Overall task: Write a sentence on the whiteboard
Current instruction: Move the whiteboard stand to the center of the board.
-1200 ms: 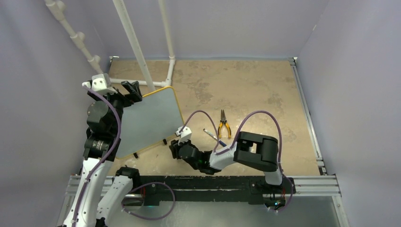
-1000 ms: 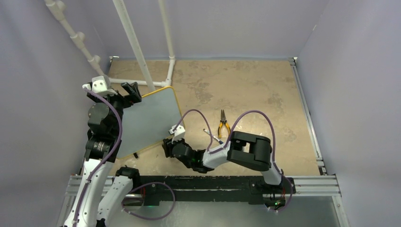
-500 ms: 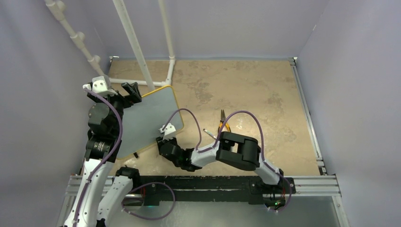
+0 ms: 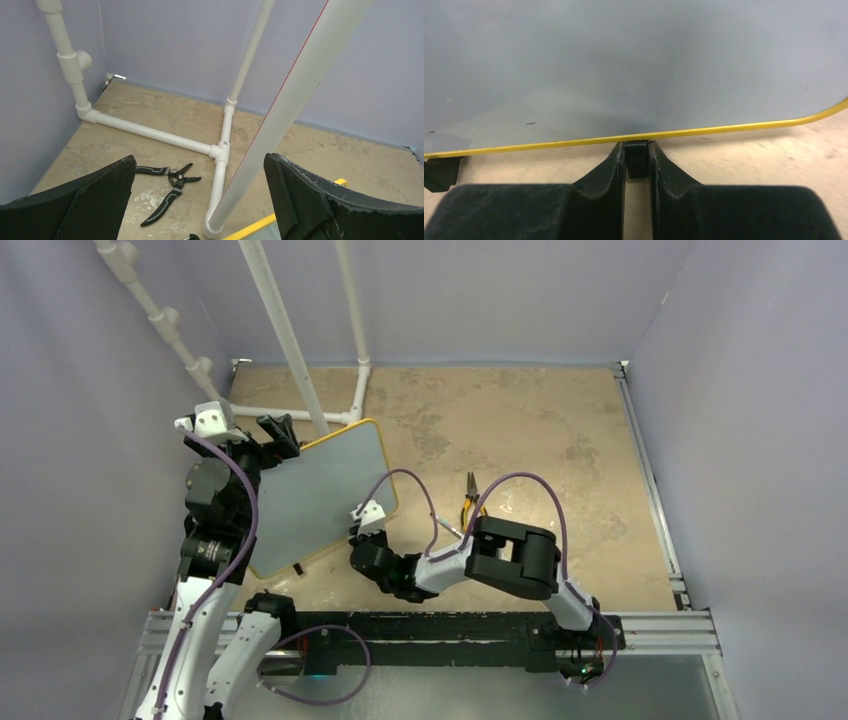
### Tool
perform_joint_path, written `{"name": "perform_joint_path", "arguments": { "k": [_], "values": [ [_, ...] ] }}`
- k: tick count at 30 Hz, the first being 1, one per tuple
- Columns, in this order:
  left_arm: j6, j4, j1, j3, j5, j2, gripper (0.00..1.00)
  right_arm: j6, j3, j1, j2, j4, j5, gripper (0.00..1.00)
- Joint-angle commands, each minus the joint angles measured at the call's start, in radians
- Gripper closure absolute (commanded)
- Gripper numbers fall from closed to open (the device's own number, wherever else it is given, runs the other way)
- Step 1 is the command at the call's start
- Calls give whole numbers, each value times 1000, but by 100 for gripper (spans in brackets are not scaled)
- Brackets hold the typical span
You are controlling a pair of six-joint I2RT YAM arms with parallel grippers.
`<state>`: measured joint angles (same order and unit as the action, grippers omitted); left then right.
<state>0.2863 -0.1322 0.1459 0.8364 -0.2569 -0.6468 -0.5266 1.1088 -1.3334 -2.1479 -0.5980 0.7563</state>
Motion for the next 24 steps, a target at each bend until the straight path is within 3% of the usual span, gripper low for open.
{"name": "perform_joint_path", "arguments": {
  "k": [1, 12, 24],
  "values": [
    [11, -24, -5, 74, 54, -6, 1, -14, -132, 62, 74, 35, 63, 100],
    [72, -178, -5, 193, 239, -50, 1, 86, -348, 196, 211, -73, 81, 100],
    [71, -221, -5, 184, 297, -55, 1, 169, -346, 290, 228, -102, 117, 100]
  ]
}}
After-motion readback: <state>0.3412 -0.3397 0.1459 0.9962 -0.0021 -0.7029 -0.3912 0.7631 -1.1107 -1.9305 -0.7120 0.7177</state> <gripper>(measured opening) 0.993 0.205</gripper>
